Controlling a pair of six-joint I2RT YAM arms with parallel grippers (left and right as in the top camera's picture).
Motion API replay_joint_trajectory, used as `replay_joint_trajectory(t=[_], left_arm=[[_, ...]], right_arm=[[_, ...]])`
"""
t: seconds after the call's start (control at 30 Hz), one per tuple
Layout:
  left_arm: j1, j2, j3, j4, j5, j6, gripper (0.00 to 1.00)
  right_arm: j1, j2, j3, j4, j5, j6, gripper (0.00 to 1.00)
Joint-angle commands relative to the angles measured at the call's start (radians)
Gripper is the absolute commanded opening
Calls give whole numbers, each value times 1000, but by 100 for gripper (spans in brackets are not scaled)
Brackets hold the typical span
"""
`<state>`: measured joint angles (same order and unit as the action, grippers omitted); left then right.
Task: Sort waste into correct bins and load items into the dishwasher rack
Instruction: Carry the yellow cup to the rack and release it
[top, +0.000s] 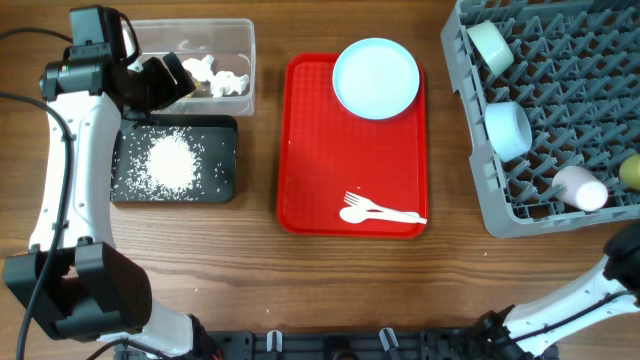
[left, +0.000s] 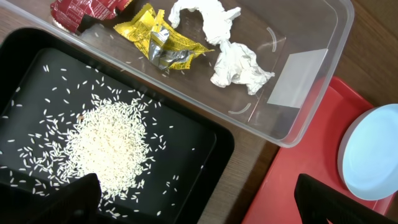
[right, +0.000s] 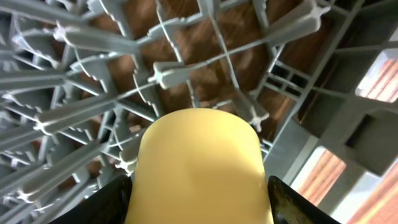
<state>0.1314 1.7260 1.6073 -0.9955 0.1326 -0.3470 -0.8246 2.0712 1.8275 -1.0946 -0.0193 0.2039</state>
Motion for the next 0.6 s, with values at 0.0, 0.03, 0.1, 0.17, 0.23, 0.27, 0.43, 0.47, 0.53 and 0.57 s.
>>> replay_joint_trajectory(t=[0.0, 0.03, 0.1, 0.17, 0.23, 0.27, 0.43, 0.47, 0.53, 0.57], left_arm=[[3, -2, 5, 0, 5, -9, 100], [3, -2, 5, 0, 5, -9, 100], [3, -2, 5, 0, 5, -9, 100], [3, -2, 5, 0, 5, -9, 100], [3, -2, 5, 0, 5, -9, 100], [3, -2, 5, 0, 5, -9, 100], [3, -2, 5, 0, 5, -9, 100], [3, -2, 5, 0, 5, -9, 100], [3, -2, 5, 0, 5, -9, 100], [3, -2, 5, 0, 5, -9, 100]], right_arm=[[40, 17, -22, 8, 18, 9, 52], [40, 17, -34, 11, 24, 9, 52], [39, 17, -57, 14, 27, 8, 52], [38, 18, -62, 14, 27, 9, 52], [38, 18, -63, 9, 27, 8, 52], [38, 18, -63, 10, 27, 8, 56], [38, 18, -39, -15, 19, 9, 97], [38, 18, -16, -31, 18, 11, 99], [38, 10, 33, -59, 3, 16, 99], [38, 0, 68, -74, -19, 16, 99]])
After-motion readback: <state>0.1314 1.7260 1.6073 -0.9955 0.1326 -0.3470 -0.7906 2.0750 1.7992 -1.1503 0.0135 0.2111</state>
